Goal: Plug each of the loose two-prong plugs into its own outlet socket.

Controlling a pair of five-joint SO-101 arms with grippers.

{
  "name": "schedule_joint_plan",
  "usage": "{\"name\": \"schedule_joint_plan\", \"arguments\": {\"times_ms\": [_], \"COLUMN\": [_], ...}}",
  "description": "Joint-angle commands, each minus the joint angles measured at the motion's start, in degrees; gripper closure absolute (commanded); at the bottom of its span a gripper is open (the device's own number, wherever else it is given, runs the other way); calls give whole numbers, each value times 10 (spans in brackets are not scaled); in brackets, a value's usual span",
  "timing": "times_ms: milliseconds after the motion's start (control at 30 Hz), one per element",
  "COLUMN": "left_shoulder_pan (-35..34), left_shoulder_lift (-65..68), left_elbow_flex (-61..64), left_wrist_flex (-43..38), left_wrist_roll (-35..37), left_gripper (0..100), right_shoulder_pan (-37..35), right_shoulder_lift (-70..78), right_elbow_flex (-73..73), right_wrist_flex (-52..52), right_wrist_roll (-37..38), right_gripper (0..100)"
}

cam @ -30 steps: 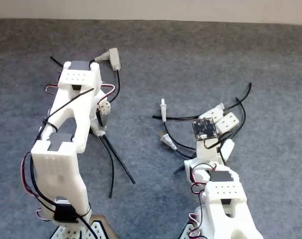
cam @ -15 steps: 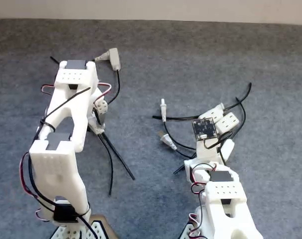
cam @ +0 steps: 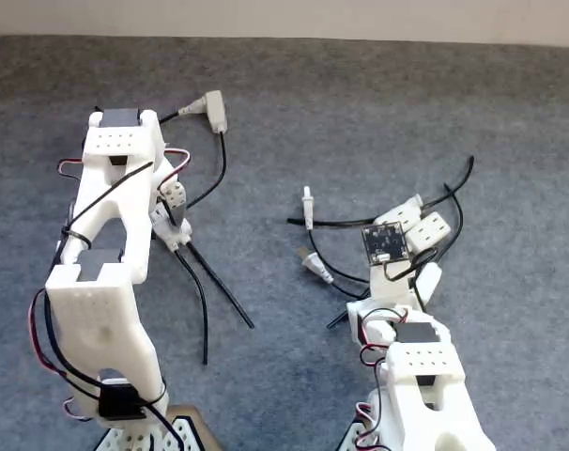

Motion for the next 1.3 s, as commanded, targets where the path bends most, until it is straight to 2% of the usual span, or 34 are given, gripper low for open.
{"name": "schedule_joint_plan", "arguments": {"times_ms": [0,133,367,500,533,867,1067,1267], "left_shoulder_pan": [-3,-5,-7,-7,-7,-3,3,63], "left_shoulder_lift": [-2,-2,-2,-2,-2,-15,-122,-262], "left_elbow_flex": [-15,-6,-1,-1,-1,4,-15,52], "left_wrist_flex": [-23,-46,-48,-55,-59,-60,-58,-31], "left_wrist_roll": [-3,-4,-71,-72,-76,-265,-297,-298], "left_gripper": [841,842,853,990,997,994,994,994], "right_shoulder_pan": [-10,-10,-10,-10,-10,-8,-8,-8], "right_shoulder_lift": [-6,-6,-6,-6,-6,-6,-6,-6], "right_elbow_flex": [-2,-2,-2,-1,-1,-1,-1,-1], "right_wrist_flex": [-12,-12,-12,-12,-12,-12,-12,-12], "right_wrist_roll": [-1,-1,-1,-1,-1,-1,-1,-1], "right_gripper": [991,991,991,991,991,991,991,991]}}
